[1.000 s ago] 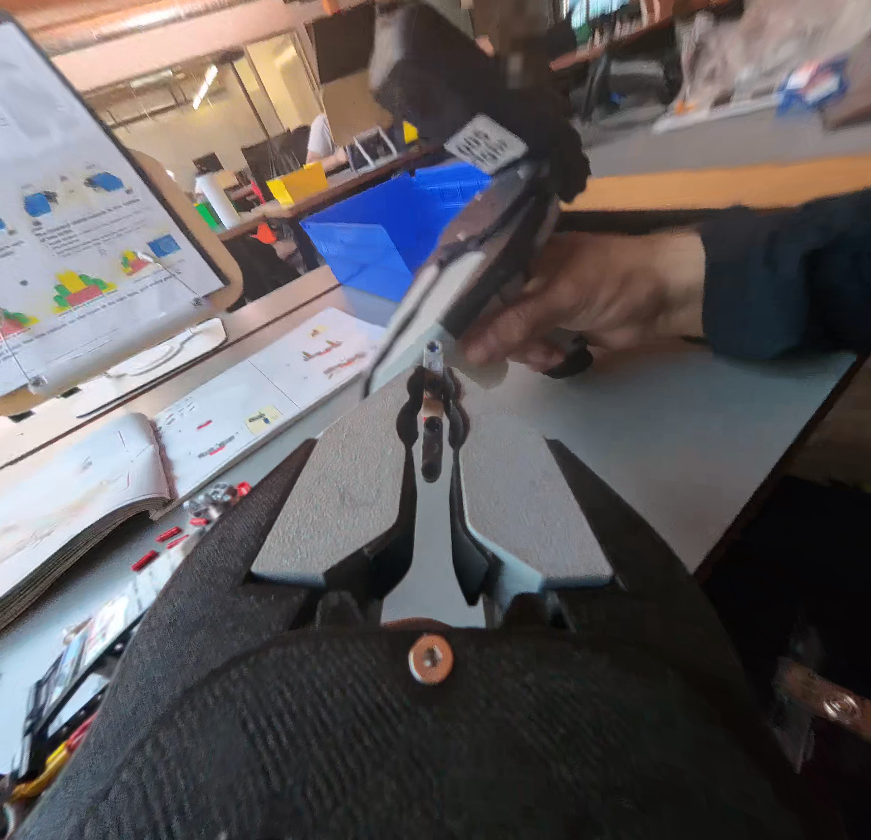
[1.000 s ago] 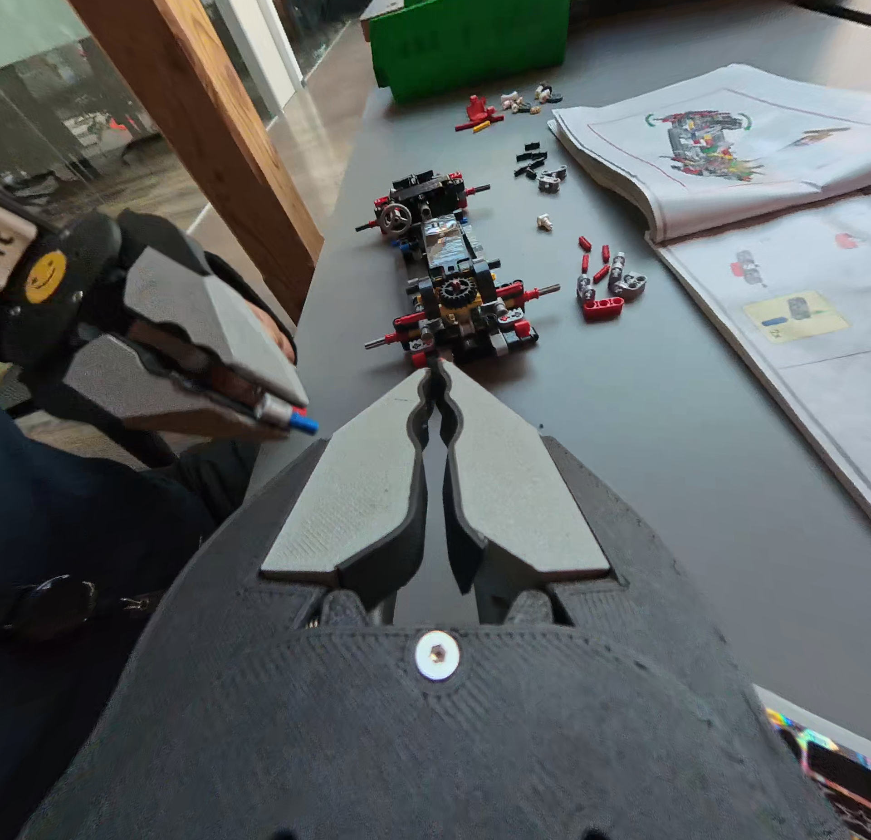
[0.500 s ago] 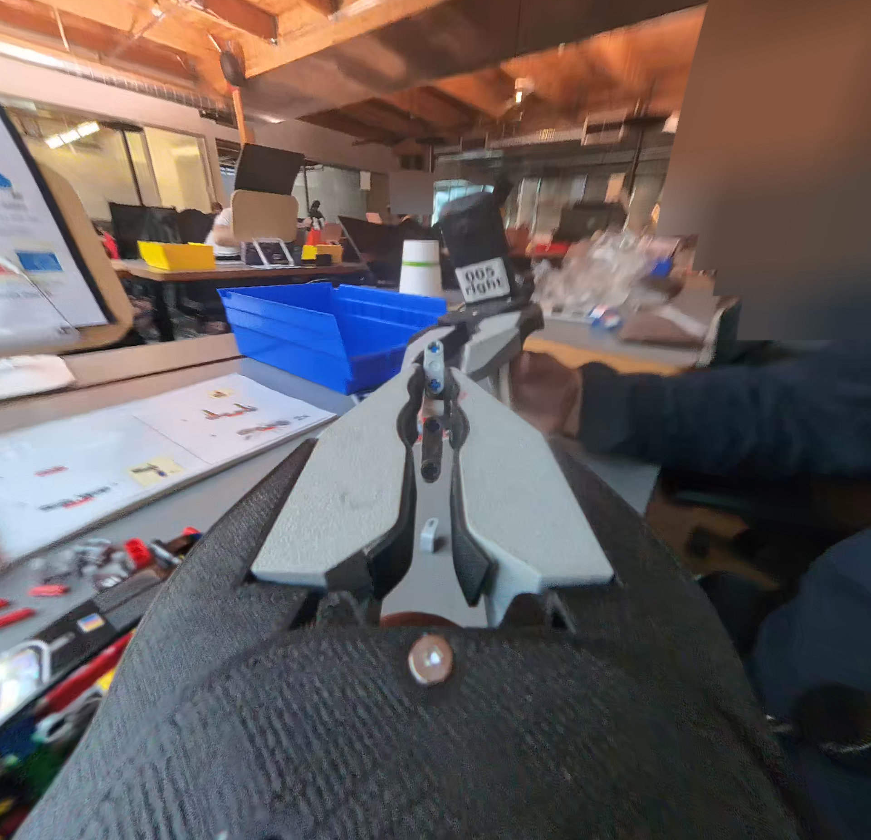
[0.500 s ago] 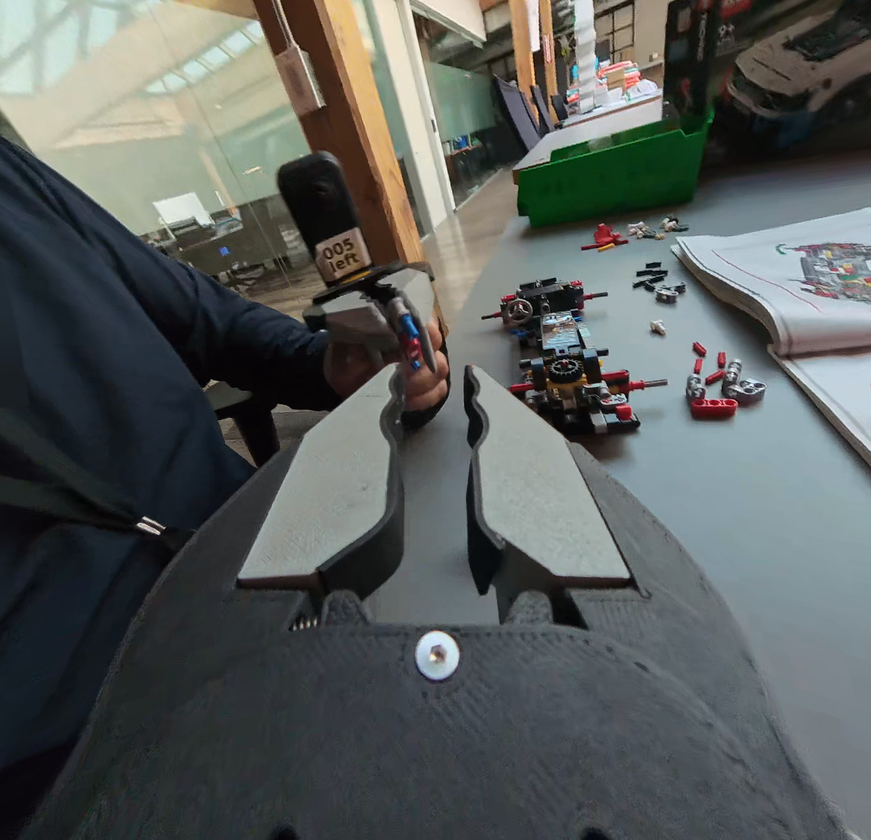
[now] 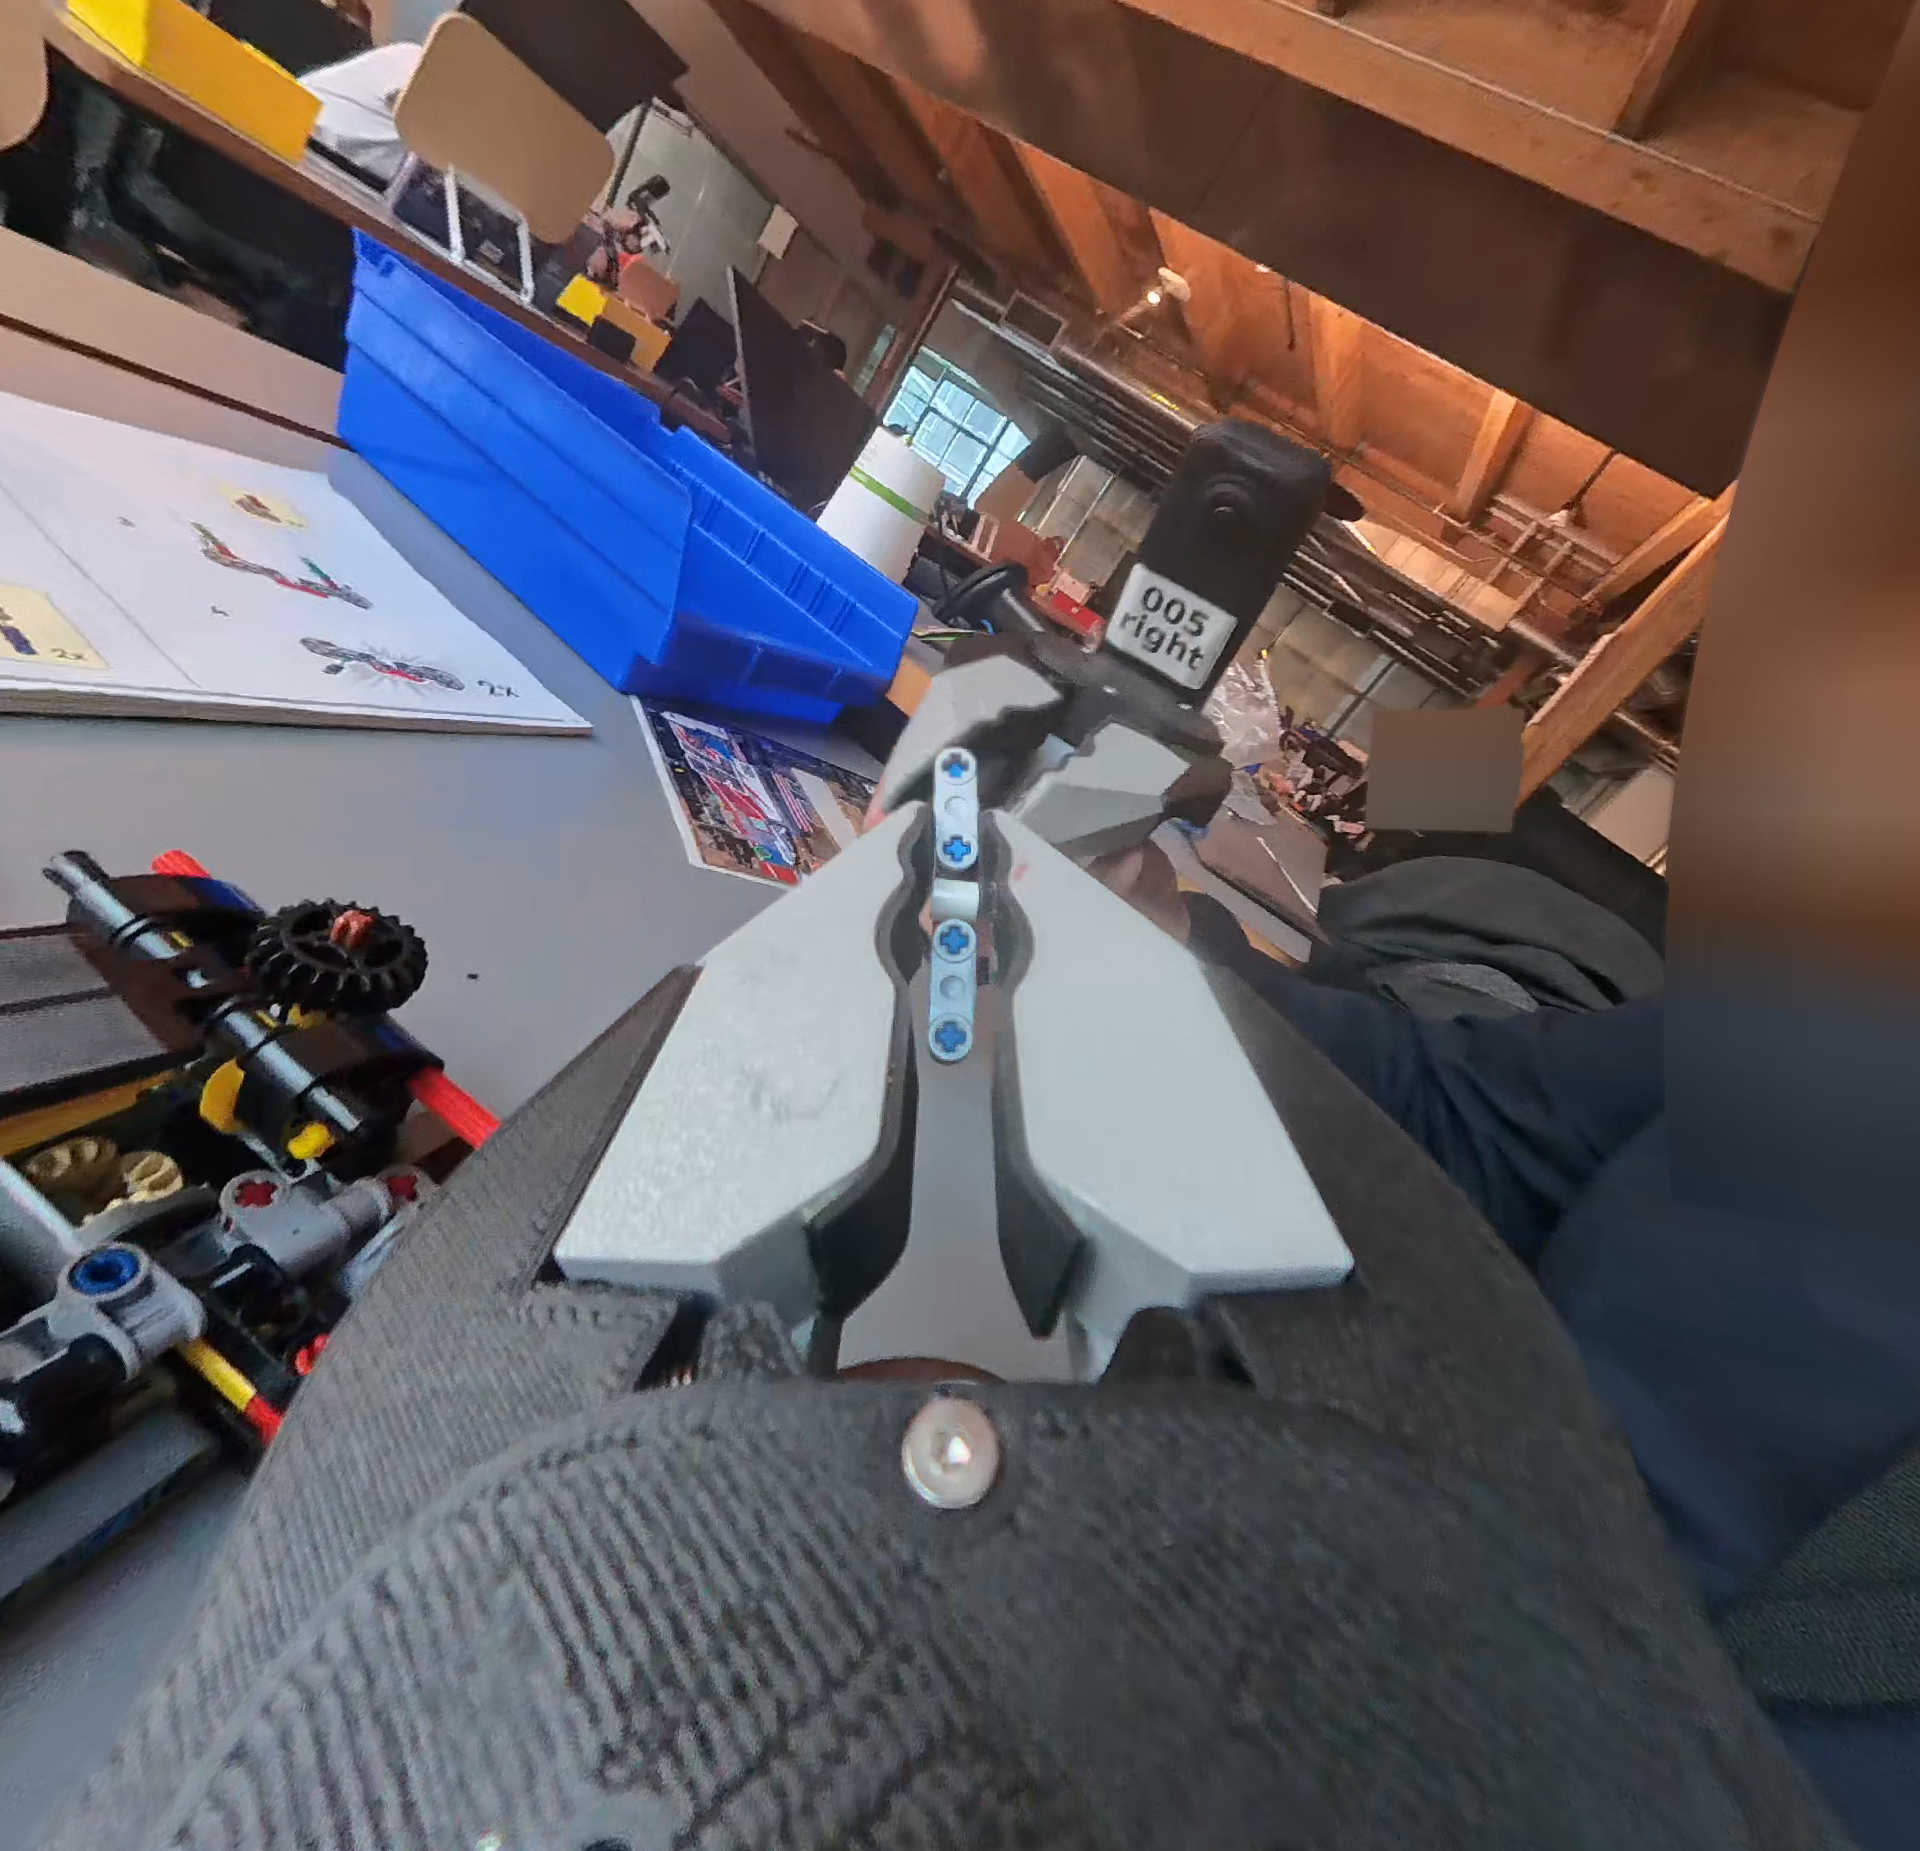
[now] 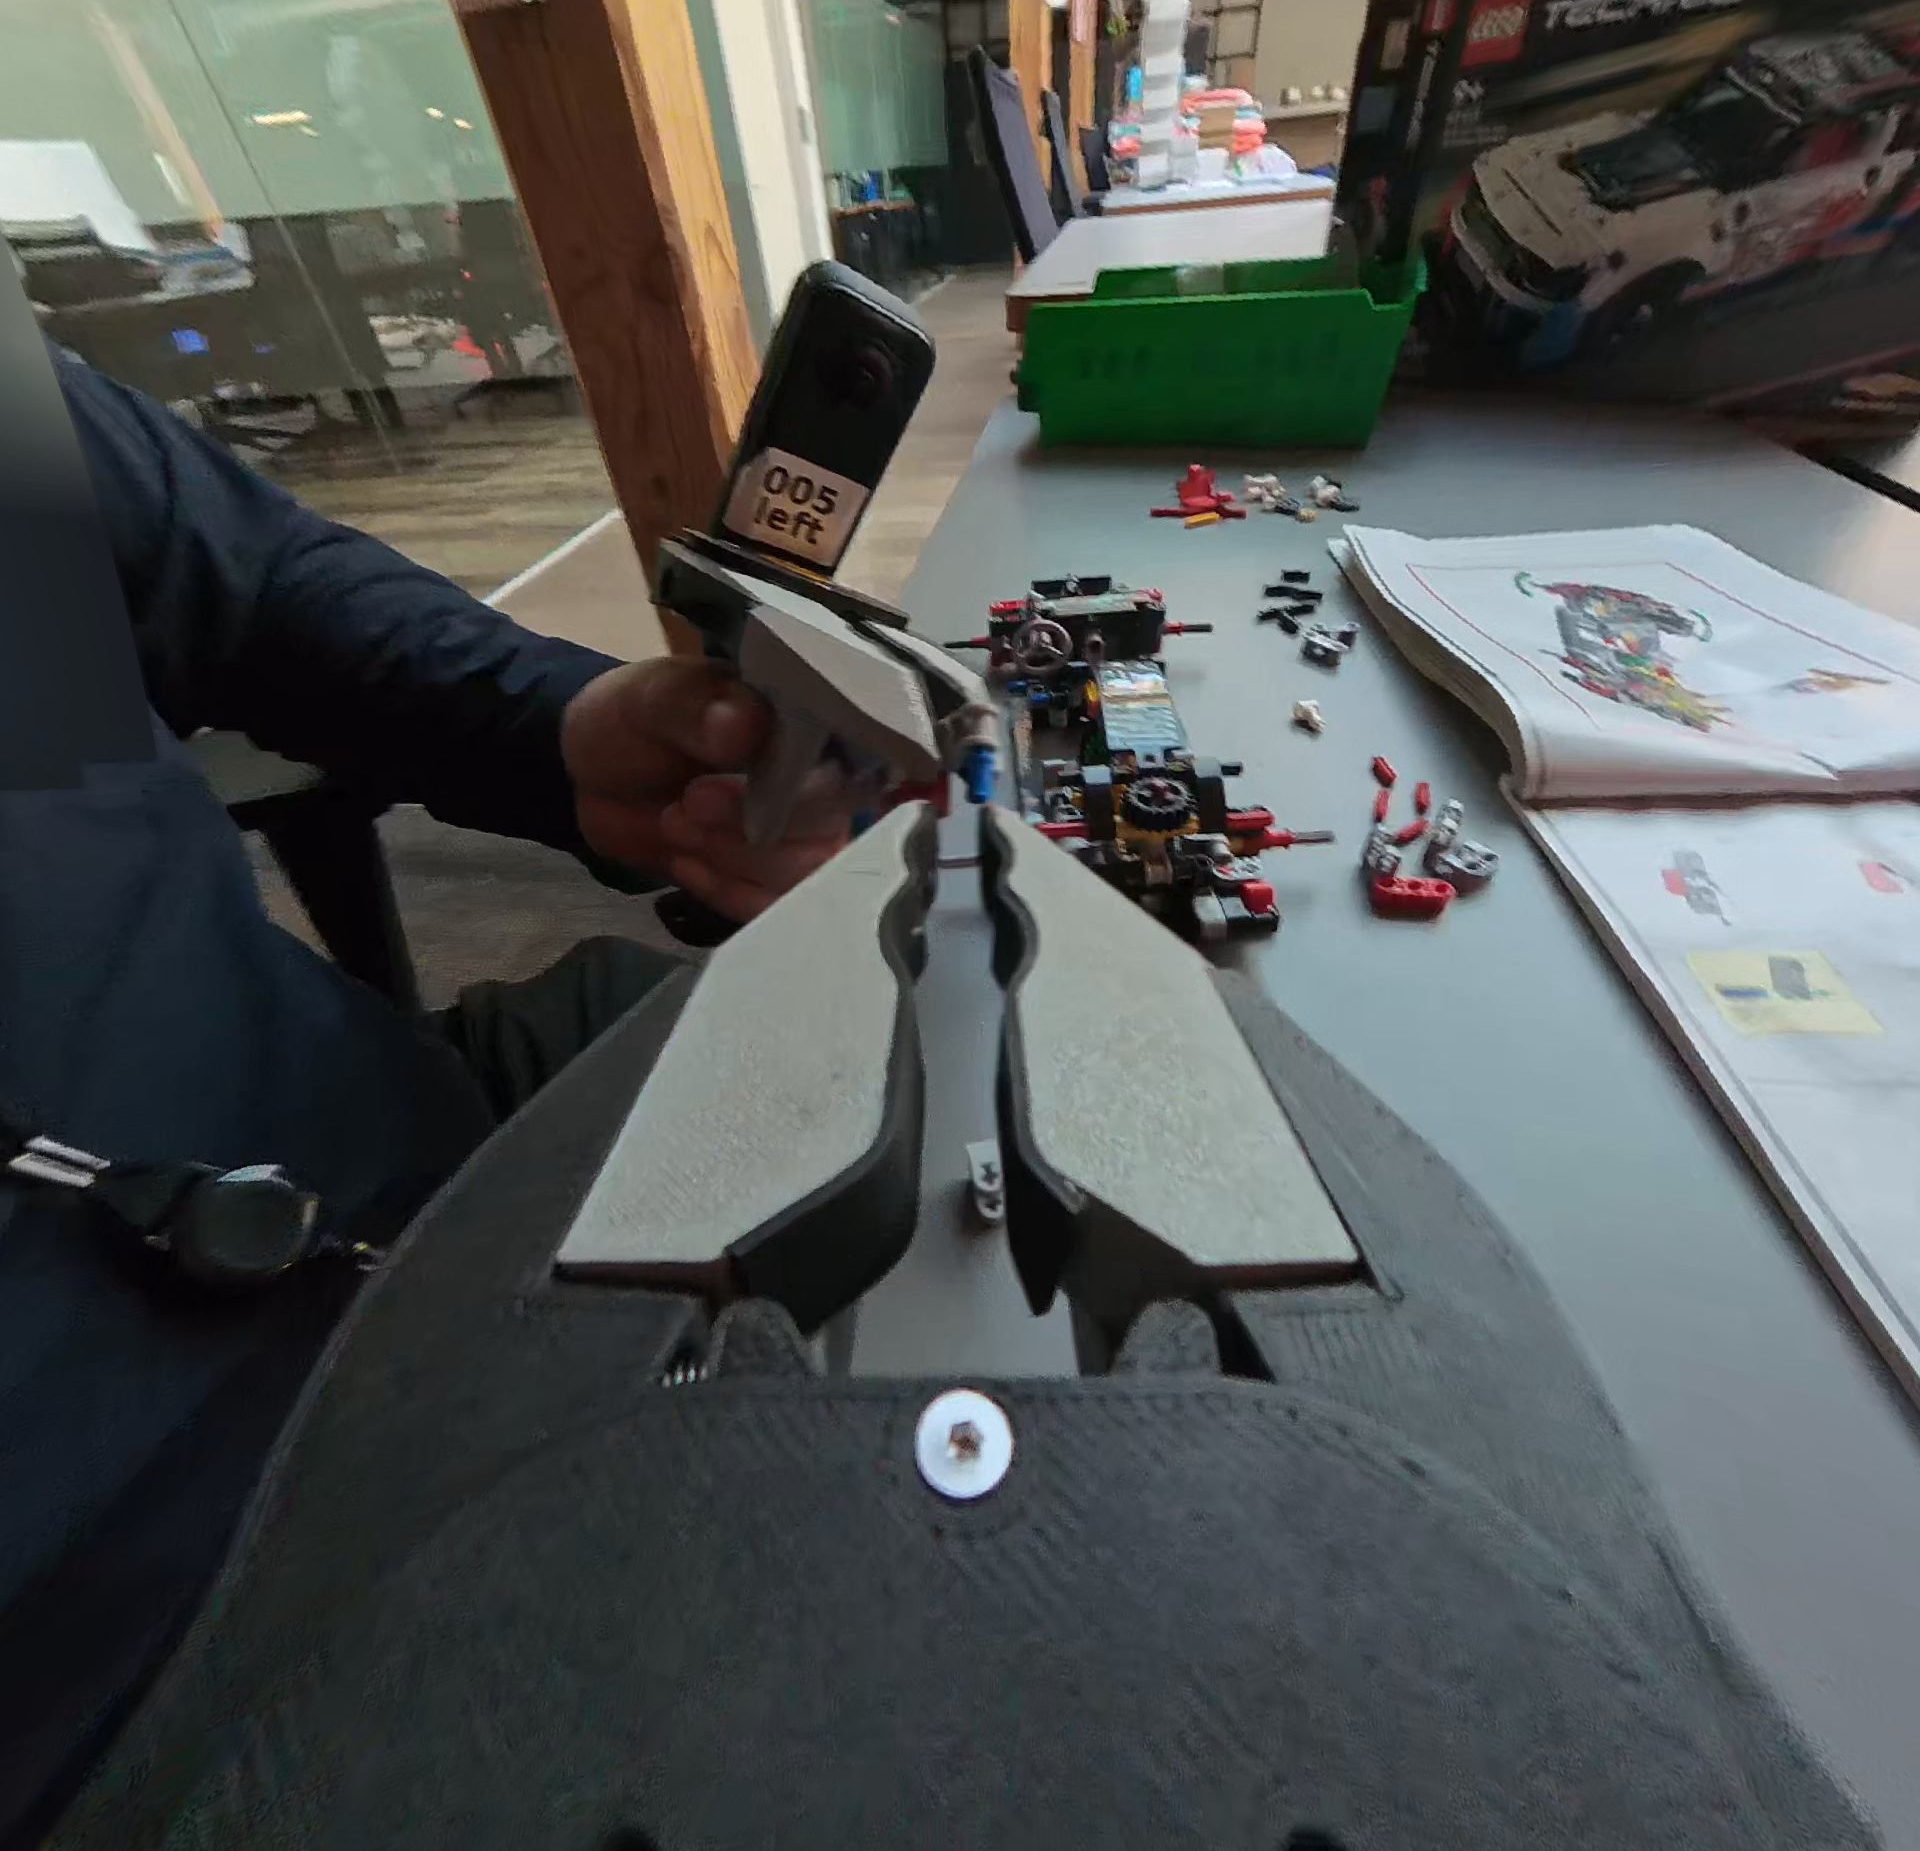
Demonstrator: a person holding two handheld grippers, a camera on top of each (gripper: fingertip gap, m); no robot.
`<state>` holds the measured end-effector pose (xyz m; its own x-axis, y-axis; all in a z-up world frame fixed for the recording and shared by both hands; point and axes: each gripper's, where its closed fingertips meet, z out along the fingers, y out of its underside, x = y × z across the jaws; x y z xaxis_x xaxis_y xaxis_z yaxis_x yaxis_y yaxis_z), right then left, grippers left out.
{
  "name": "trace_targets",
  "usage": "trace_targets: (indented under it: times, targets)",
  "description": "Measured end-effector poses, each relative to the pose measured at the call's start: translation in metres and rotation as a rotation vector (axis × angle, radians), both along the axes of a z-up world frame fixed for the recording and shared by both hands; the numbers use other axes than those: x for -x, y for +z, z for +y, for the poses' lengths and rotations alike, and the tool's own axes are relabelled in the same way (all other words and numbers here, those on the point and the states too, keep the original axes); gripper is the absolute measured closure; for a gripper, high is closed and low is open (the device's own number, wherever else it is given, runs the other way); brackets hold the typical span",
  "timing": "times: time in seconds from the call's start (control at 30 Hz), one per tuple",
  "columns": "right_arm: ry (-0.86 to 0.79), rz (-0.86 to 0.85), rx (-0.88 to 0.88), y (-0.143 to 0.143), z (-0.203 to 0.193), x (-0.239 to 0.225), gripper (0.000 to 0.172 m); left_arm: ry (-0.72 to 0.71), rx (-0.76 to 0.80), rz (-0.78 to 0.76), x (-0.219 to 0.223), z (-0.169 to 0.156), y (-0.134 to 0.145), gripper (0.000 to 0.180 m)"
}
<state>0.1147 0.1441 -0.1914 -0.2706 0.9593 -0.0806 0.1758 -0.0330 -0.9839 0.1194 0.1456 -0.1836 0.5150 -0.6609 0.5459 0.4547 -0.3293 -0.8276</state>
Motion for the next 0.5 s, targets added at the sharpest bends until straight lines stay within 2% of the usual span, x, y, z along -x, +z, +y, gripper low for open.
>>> trace_targets:
  times: [0.17, 0.4, 0.5]
  targets:
    - [-0.064, -0.014, -0.087, -0.003, 0.006, 0.001, 0.172, 0.005, 0.086, 0.019, -0.002, 0.004, -0.011, 0.175]
    - [-0.113, -0.063, -0.283, -0.011, 0.007, 0.002, 0.172, -0.018, 0.15, 0.035, -0.005, 0.005, -0.019, 0.175]
    - [-0.104, -0.092, -0.333, -0.014, 0.004, 0.001, 0.172, -0.054, 0.13, 0.033, -0.006, 0.002, -0.016, 0.168]
